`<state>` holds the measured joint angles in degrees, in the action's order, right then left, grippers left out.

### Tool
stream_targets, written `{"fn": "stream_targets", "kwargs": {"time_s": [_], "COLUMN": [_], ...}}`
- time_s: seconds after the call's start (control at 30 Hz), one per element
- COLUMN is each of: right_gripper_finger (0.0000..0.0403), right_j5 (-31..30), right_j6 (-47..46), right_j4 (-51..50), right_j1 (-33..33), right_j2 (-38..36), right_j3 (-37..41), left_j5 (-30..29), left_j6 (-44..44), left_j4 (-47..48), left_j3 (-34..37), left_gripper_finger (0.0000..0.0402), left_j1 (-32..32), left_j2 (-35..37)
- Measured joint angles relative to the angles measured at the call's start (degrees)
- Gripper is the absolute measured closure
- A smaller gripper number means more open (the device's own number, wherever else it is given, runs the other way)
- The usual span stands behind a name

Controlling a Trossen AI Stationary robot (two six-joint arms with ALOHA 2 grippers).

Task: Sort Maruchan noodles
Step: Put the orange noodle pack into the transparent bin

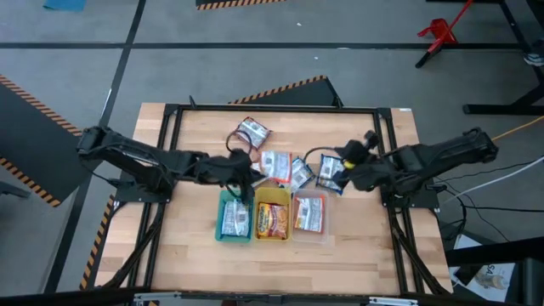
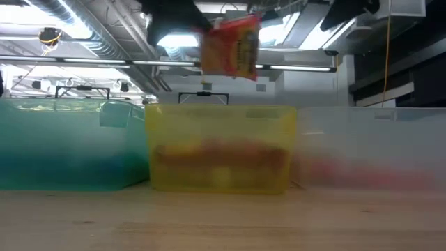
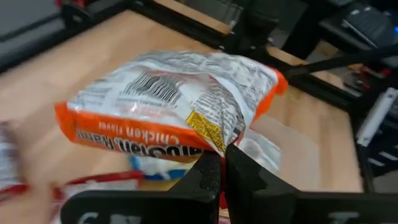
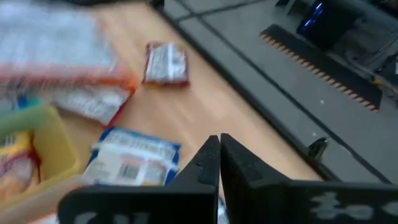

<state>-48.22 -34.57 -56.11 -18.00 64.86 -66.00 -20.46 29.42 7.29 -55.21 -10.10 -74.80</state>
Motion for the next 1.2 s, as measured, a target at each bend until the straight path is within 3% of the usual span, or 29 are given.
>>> {"fn": "stream_targets", "kwargs": {"time_s": [0.47,0.7,0.93,1.2], "right_gripper_finger": [0.0403,0.0403,0.0403,0.0403], "right_j5": [-3.7,-3.8,-3.7,-2.8], "right_j6": [-0.1,-0.1,-1.2,-1.2], "right_j4": [-4.1,-4.1,-4.2,-4.4], "right_j1": [0.0,0.0,0.0,0.0], "right_j2": [-3.9,-3.9,-3.9,-3.9], "right_j3": [0.1,0.1,0.1,0.1], "left_j5": [-7.7,-9.0,-11.5,-13.7], "left_j6": [5.9,3.2,-2.0,0.9], "left_j4": [-33.1,-30.6,-14.7,-12.9], "left_j3": [-0.3,-10.9,-23.7,-22.9], "left_gripper_finger": [0.0401,0.0401,0.0401,0.0401], "left_j1": [-9.4,-12.4,-14.7,-15.1], "left_j2": [-19.4,-28.7,-35.5,-36.5]}}
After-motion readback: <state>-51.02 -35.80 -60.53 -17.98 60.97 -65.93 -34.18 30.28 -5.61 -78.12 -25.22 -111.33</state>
